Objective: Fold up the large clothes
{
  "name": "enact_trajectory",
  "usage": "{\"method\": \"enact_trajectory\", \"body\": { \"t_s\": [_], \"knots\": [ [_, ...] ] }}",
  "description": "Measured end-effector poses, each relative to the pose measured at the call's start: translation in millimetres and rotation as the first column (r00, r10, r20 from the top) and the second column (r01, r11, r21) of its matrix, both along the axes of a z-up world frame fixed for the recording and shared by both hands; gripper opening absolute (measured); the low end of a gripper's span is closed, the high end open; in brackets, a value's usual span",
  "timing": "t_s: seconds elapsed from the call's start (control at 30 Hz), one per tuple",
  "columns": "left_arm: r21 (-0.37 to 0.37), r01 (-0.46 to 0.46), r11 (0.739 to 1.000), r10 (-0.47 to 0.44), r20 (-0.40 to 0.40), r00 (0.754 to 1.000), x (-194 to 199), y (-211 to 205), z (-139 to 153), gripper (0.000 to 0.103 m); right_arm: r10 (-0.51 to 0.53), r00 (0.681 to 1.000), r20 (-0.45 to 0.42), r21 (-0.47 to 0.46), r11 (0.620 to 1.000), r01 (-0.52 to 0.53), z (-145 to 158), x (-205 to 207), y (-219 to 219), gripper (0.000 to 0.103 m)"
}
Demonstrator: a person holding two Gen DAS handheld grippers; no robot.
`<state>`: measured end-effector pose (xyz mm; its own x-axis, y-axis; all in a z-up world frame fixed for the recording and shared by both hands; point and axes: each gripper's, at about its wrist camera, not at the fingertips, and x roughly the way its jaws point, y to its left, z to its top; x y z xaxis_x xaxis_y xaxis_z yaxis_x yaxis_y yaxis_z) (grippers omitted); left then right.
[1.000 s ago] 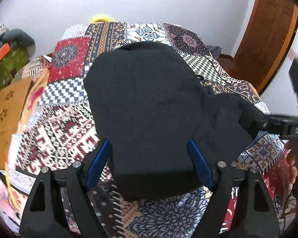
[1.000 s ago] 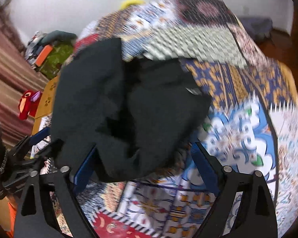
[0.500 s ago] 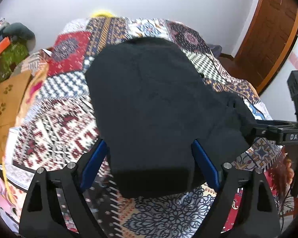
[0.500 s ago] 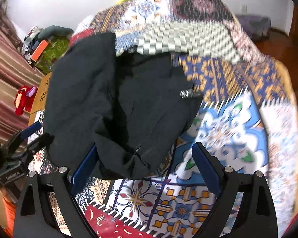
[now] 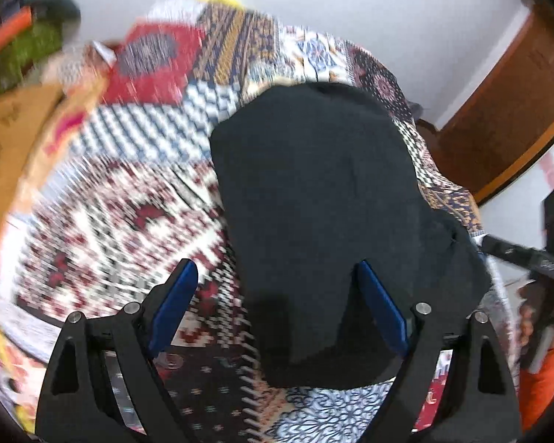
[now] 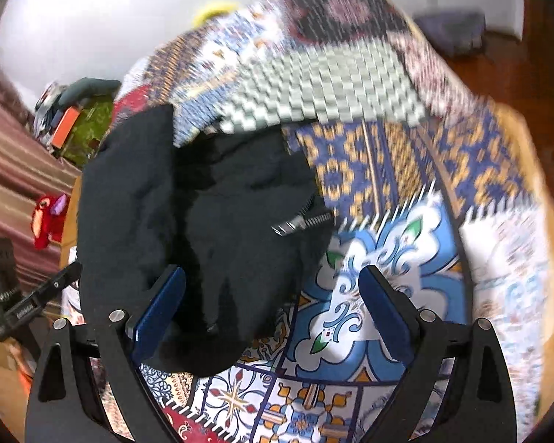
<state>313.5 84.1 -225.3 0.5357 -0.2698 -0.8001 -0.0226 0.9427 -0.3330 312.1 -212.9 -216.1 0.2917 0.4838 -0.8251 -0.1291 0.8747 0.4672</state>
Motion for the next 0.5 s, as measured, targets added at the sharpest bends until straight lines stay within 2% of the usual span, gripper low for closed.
{"method": "enact_trajectory", "body": {
  "t_s": [0.17,0.27,0.4,0.5],
  "knots": [
    [-0.182,0.017,0.983,-0.026,-0.042,0.999,22,3,-21,0.095,0.02,0.994,-0.109,0.075,0.997,-0.012,-29,19,11,0.094],
    [-0.223,0.021,0.975,-0.035,-0.061,0.998,35,1,-31,0.103,0.057,0.992,-0.112,0.071,0.996,-0.049,-30,28,23,0.095],
    [-0.248,0.012,0.969,-0.026,-0.054,0.998,46,1,-43,0.103,0.117,0.987,-0.111,0.086,0.99,-0.108,-32,40,41,0.092],
    [-0.274,0.007,0.962,-0.023,-0.056,0.998,49,5,-47,0.103,0.132,0.979,-0.156,0.135,0.985,-0.111,-48,50,50,0.082]
  ]
}}
